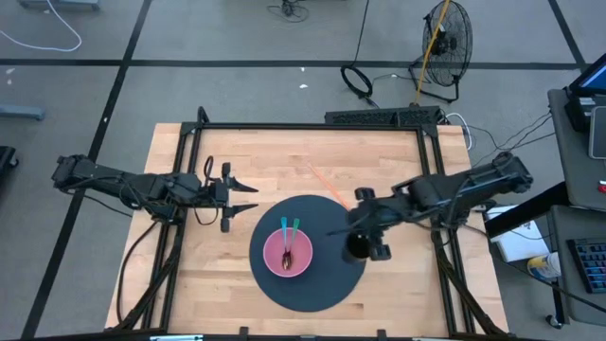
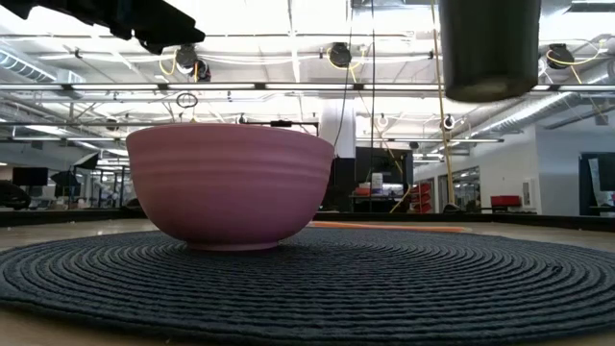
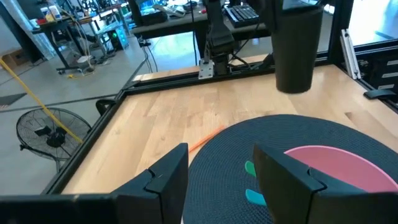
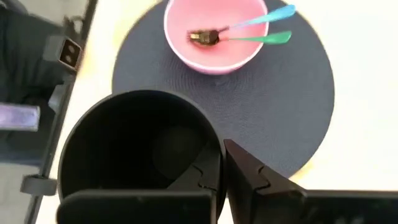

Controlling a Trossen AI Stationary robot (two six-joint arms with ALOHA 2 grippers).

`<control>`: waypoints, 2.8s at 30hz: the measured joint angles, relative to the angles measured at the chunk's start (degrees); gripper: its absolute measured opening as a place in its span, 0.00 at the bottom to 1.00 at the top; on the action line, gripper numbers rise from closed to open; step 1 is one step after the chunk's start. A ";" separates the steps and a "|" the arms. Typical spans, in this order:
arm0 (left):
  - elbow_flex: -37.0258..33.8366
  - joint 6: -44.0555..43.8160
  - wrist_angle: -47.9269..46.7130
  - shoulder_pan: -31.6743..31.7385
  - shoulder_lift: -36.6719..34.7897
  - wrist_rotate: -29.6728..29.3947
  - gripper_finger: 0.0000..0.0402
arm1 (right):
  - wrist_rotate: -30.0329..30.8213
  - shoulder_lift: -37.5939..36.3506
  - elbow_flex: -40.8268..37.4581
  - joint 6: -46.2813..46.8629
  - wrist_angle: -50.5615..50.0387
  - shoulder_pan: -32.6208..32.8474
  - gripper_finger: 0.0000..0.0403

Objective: Pick & Place Utensil
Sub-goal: Put the black cup to the right of the pink bowl on the blue mat

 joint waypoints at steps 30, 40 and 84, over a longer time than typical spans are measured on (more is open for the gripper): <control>0.00 -1.90 -1.87 -0.01 0.00 0.00 0.46 | -7.69 14.86 0.09 -12.81 13.52 -8.22 0.01; 0.00 -1.90 -1.86 -0.02 0.00 0.01 0.46 | -7.62 14.98 -5.02 -11.40 16.13 -8.81 0.01; 0.00 -2.99 -1.81 -0.02 0.00 0.02 0.46 | -7.63 14.77 -9.80 -11.28 20.58 -9.45 0.03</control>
